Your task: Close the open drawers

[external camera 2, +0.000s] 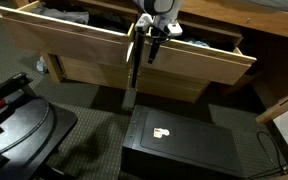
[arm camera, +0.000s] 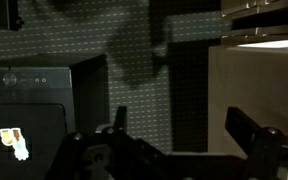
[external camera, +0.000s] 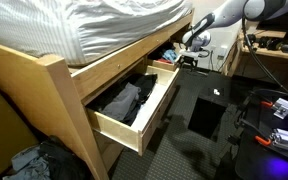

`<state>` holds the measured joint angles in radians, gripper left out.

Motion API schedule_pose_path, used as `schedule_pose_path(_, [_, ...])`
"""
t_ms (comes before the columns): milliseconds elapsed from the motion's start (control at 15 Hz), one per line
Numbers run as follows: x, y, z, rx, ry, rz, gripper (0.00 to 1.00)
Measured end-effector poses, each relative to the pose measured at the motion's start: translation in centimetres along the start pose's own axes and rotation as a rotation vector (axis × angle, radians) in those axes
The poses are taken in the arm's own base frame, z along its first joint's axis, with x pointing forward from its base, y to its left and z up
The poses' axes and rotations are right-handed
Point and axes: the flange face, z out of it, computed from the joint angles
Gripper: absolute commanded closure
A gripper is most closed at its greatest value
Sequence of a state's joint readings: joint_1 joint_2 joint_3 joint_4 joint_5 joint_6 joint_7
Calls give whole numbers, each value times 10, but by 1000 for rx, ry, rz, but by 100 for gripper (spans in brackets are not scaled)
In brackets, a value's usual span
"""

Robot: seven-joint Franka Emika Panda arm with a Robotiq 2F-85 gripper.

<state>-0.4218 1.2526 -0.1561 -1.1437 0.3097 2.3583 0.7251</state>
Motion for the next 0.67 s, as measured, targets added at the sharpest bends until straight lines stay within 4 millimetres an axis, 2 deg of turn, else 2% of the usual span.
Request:
schedule_pose_path(333, [-6, -25, -4, 111, -46, 67, 0])
schedule_pose_path(667, [14, -26, -18, 287, -29, 138, 0])
